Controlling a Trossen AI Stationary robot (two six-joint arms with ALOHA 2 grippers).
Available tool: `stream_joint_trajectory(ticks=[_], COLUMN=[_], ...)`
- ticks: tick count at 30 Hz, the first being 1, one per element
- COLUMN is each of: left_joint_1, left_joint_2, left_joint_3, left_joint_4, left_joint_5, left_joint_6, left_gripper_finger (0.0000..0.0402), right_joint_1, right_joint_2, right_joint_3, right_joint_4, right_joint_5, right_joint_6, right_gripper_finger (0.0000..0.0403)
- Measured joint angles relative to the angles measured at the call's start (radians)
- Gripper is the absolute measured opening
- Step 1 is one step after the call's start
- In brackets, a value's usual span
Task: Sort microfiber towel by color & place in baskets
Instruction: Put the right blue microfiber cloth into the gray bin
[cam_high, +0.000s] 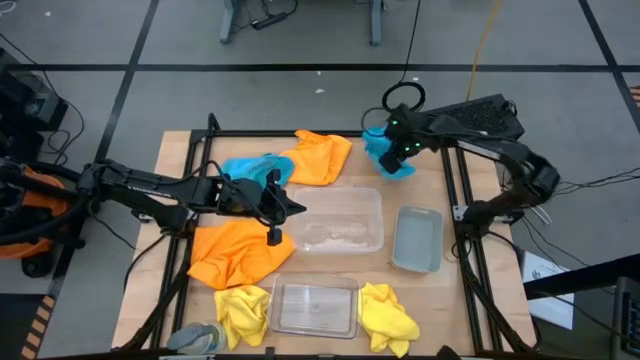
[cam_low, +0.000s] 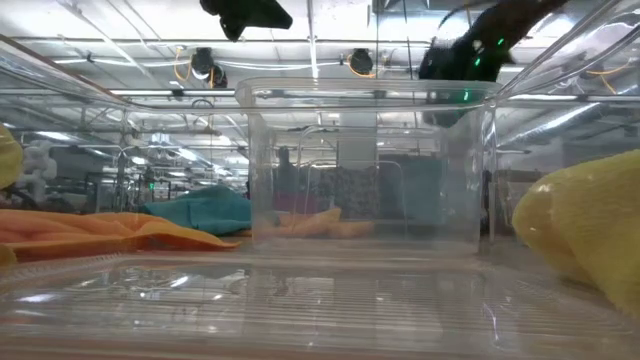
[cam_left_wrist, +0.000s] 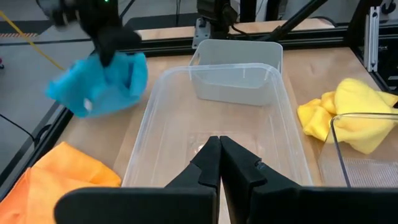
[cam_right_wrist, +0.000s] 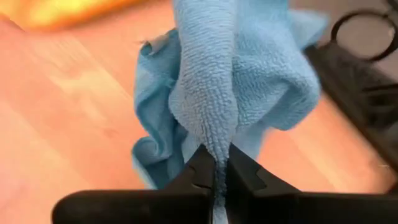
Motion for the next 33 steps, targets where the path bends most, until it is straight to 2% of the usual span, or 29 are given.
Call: stream_joint_trajectory(ticks=[6,12,16,20,25,29,33], left_joint_1=[0.000,0.000,0.000,-0.007,-0.052,-0.088,-0.128], left_joint_2=[0.002,0.035,0.065,0.087,0.103,0.117,0.117], left_joint_3=[0.000,0.000,0.000,0.000,0.000,0.000,0.000], left_joint_4=[0.002,0.018,0.081,0.216,0.337,0.337,0.319], left_joint_5=[0.000,0.000,0.000,-0.001,0.000,-0.002,-0.073], left_joint_6=[0.000,-0.002,0.020,0.076,0.158,0.201,0.228], left_gripper_finger=[0.0011,0.0011,0.0011,0.0011,0.0011,0.0018,0.0061], right_joint_1=[0.089,0.269,0.432,0.606,0.772,0.848,0.885], right_joint_2=[-0.216,-0.397,-0.462,-0.464,-0.412,-0.357,-0.306], right_joint_3=[0.000,0.000,0.001,0.000,-0.056,-0.131,-0.184], right_joint_4=[0.025,0.115,0.154,0.183,0.369,0.601,0.757], right_joint_5=[-0.007,0.000,0.101,0.239,0.336,0.406,0.418], right_joint_6=[0.027,0.100,0.170,0.230,0.250,0.205,0.192], right_gripper_finger=[0.0003,0.0003,0.0003,0.0003,0.0003,0.0008,0.0009])
